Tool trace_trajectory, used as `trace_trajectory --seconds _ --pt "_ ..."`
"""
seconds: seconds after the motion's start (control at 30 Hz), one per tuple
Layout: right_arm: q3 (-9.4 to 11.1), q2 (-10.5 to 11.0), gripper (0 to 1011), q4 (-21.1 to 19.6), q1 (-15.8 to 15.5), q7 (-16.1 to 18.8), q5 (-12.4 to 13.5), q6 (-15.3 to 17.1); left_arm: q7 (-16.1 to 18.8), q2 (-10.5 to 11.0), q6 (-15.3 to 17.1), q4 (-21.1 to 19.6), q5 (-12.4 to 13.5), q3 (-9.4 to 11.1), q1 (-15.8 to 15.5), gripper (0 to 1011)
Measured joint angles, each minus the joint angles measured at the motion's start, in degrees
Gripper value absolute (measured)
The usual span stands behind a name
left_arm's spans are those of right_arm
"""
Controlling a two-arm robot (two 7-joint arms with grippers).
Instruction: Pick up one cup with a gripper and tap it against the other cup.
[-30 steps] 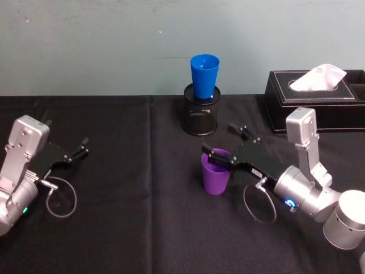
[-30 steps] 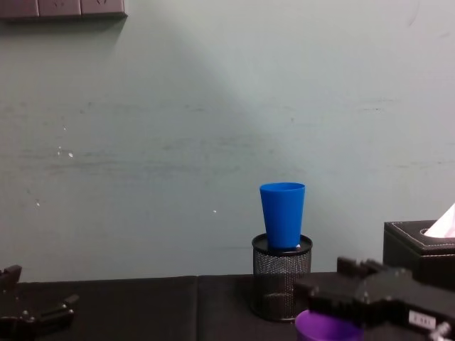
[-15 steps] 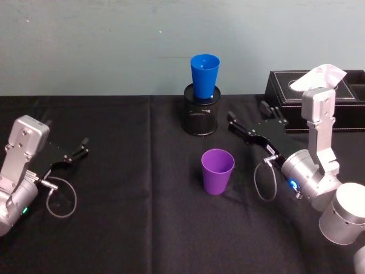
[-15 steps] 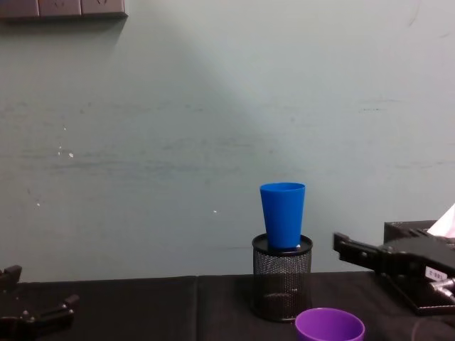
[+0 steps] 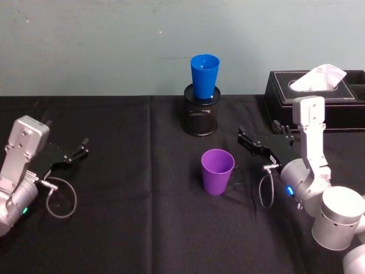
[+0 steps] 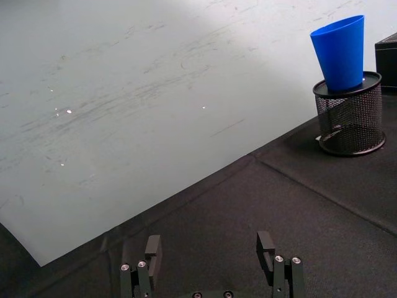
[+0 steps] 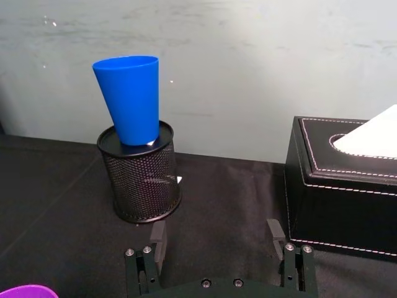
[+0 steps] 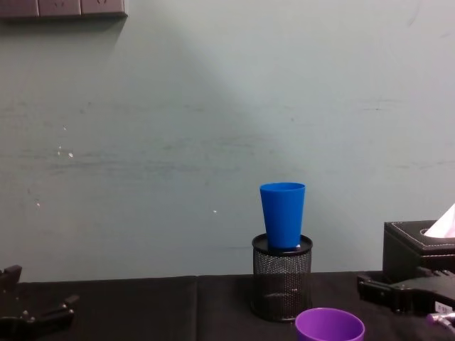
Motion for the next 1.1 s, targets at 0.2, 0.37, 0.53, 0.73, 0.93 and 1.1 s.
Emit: trace_trajectory --seconds 0.2,0.37,0.53,0.73,0.93,1.1 --pt "0.3 0.0 1003 0.4 0.2 2.0 0.6 0.0 0.0 0.0 0.0 0.0 0.0 0.0 0.0 1000" --pt "0.2 0.1 1003 0.3 0.2 1.7 0.6 -0.1 0.0 0.0 0.0 0.0 0.0 0.0 0.0 1000" --pt "0.1 0.1 1003 0.3 0.2 1.5 0.5 -0.1 0.0 0.0 0.0 0.0 0.0 0.0 0.0 1000" --pt "0.1 0.1 1003 0.2 0.1 1.3 0.5 -0.1 0.0 0.0 0.0 0.0 0.0 0.0 0.0 1000" --pt "0.1 0.1 1003 0.2 0.1 1.3 0.5 -0.1 0.0 0.0 0.0 0.0 0.0 0.0 0.0 1000" --pt "0.0 0.1 1003 0.2 0.1 1.2 0.4 -0.2 0.0 0.0 0.0 0.0 0.0 0.0 0.0 1000"
